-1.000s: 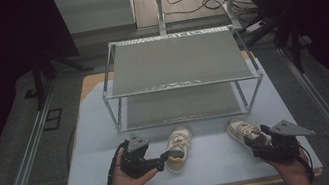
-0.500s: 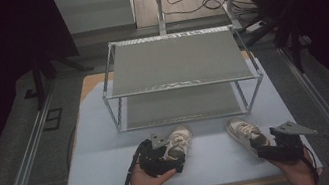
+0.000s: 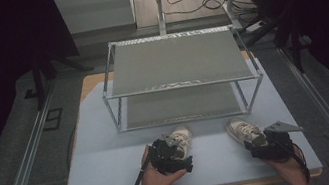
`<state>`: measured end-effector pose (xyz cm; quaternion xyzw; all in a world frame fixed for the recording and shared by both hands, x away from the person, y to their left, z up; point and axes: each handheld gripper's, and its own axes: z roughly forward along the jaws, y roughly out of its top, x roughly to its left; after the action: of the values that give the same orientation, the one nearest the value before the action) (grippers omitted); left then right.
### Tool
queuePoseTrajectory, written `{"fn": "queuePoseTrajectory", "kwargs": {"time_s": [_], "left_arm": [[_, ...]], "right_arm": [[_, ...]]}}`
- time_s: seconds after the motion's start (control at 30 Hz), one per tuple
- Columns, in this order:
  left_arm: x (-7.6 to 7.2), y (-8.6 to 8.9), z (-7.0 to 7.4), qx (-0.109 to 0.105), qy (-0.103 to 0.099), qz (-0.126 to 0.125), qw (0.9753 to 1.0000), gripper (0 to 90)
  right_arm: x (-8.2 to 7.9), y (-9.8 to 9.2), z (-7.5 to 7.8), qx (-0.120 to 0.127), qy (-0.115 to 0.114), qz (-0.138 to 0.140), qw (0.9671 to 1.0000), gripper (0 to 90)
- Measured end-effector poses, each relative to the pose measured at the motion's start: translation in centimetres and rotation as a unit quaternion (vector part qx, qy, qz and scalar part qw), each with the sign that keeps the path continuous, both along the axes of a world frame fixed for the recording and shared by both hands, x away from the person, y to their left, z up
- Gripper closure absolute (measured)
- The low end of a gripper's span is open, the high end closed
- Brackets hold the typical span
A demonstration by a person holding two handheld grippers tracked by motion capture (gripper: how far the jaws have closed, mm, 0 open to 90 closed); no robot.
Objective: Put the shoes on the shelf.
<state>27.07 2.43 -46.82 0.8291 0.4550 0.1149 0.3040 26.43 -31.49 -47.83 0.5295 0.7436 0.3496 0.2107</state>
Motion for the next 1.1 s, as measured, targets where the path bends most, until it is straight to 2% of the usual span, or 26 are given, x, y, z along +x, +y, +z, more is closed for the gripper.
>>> {"fn": "queuePoseTrajectory", "kwargs": {"time_s": [0.17,0.2,0.33,0.57,0.7,0.9,1.1], "left_arm": [[0.4,-0.3,-0.6,0.013,0.006,0.012,0.9998,11.0],[0.5,-0.3,-0.7,0.012,0.009,0.012,0.9998,14.3],[0.6,-0.3,-0.7,0.01,0.013,0.01,0.9998,16.3],[0.3,0.1,-0.5,0.009,-0.003,0.009,0.9999,20.7],[0.2,0.8,-0.4,-0.002,-0.008,0.007,0.9999,25.3],[0.1,1.2,-0.4,0.0,-0.014,0.0,0.9999,26.9],[0.1,0.5,-0.6,0.006,-0.014,0.008,0.9998,24.0]], "right_arm": [[0.3,0.3,-0.4,-0.001,0.006,0.006,1.0,20.2],[0.4,0.3,-0.5,0.0,0.008,0.007,0.9999,21.0],[0.8,0.6,-0.7,-0.006,0.013,0.012,0.9998,23.8],[1.0,0.7,-0.6,-0.016,0.021,0.014,0.9995,26.8],[1.0,0.7,-0.6,-0.016,0.023,0.015,0.9995,27.7],[0.9,0.8,-0.5,-0.019,0.022,0.017,0.9994,28.1],[0.9,0.8,-0.5,-0.02,0.025,0.018,0.9993,27.2]]}}
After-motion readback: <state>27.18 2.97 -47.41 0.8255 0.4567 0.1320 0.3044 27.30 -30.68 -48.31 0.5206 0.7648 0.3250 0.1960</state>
